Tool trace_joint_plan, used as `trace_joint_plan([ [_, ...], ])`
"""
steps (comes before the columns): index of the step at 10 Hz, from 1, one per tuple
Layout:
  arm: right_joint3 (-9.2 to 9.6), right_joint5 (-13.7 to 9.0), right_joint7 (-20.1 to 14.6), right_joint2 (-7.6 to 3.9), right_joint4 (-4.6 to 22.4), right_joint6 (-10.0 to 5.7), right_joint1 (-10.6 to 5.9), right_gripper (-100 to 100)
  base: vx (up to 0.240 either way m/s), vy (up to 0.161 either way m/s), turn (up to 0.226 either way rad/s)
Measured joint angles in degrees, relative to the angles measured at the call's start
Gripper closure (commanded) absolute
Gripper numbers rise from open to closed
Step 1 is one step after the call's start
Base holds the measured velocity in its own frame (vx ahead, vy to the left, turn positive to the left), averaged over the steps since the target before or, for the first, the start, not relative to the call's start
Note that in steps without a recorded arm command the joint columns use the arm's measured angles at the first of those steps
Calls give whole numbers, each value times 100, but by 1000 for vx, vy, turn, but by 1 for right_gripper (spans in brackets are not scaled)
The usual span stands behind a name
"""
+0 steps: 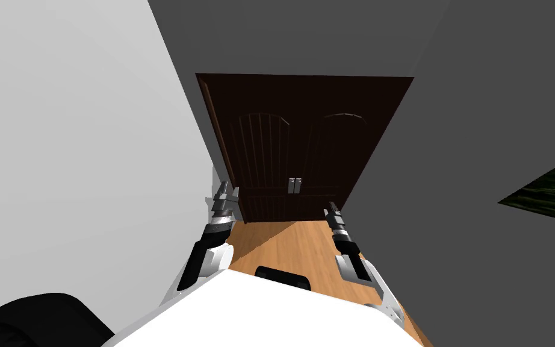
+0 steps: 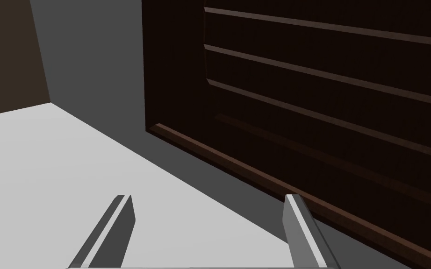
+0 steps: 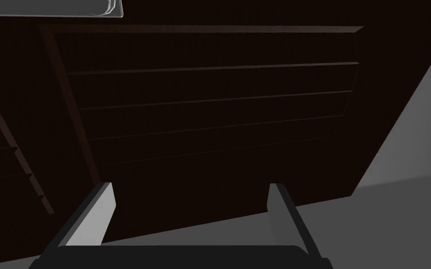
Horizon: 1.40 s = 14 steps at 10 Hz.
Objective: Pull the door open
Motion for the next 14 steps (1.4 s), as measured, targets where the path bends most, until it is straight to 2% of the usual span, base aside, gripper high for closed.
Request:
trace_joint_plan([
  [4,0,199,-171,-51,463,128,-250,-100,134,8,83],
  [6,-11,293,-236,-58,761,138,-396,-100,139,-18,115],
  [9,-7,405,-351,-103,1016,206,-519,-100,110,3,63],
  [14,-26,572,-501,-151,1540,228,-761,-100,148,-20,81],
])
